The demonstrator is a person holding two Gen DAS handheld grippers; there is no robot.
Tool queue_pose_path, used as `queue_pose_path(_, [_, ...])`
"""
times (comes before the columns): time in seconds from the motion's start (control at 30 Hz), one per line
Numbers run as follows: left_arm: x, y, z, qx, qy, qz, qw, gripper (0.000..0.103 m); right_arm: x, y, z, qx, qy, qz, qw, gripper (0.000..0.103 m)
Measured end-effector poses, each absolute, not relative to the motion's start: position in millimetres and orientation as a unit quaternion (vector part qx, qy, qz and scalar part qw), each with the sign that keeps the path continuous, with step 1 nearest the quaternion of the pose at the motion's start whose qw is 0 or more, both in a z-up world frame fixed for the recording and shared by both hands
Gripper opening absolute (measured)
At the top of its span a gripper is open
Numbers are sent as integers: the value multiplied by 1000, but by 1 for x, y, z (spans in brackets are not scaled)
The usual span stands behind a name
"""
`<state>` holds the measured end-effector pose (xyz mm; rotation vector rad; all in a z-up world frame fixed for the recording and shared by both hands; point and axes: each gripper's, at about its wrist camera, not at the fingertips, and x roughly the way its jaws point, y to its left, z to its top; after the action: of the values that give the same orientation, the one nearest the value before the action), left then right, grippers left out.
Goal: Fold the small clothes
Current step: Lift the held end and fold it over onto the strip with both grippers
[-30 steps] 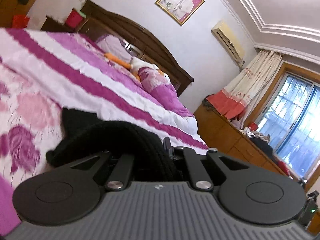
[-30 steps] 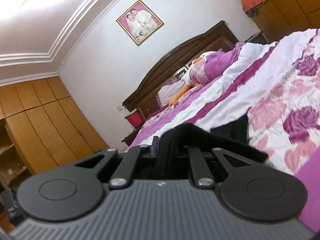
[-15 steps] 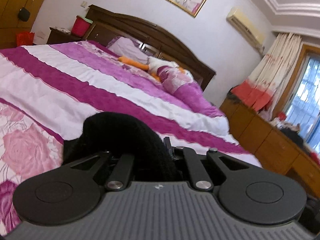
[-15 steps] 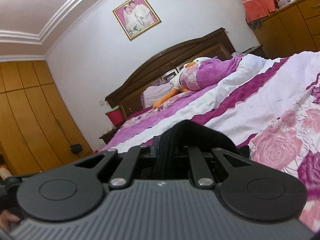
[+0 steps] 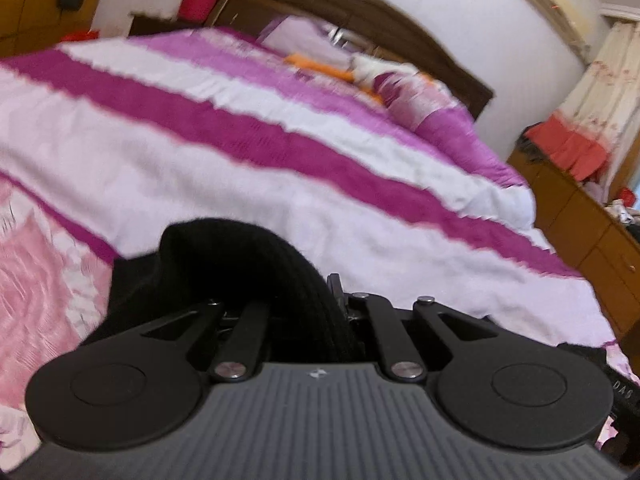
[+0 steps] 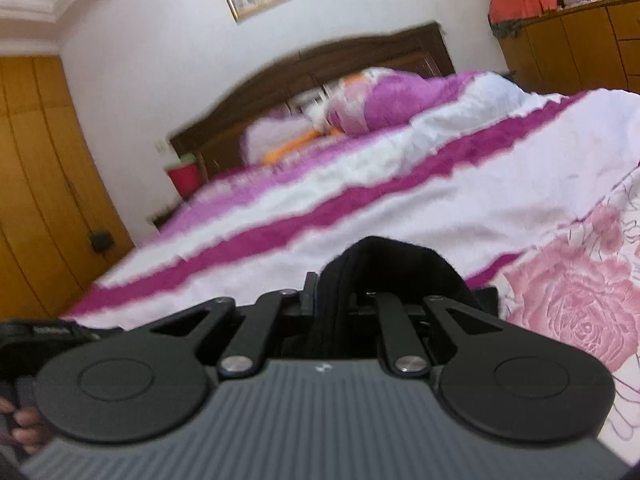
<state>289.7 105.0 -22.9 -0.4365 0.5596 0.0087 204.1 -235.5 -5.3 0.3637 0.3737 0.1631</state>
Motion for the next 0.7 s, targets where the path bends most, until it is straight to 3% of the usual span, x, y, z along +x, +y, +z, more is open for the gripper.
queue_pose_path(0.17, [304, 109, -60, -219, 304, 13, 927, 10, 225, -231, -39, 152, 247, 65, 955, 14])
queue_pose_path(0.3, [296, 112, -63, -223, 301, 10, 927, 12, 222, -237, -45, 177, 249, 72, 949, 14])
queue_pose_path(0.4, [283, 113, -58, -228, 300, 6, 926, 19, 219, -241, -41, 183, 258, 80, 945, 18])
queue_pose_path(0.57, [245, 117, -45, -265, 290, -40, 919, 52, 198, -250, -31, 195, 261, 113, 939, 35])
queue_pose_path(0.63, [235, 118, -42, -282, 283, -60, 915, 54, 192, -254, -28, 208, 263, 135, 933, 42])
queue_pose_path(0.7, [230, 119, -41, -301, 282, -77, 908, 54, 189, -257, -27, 225, 271, 158, 922, 43])
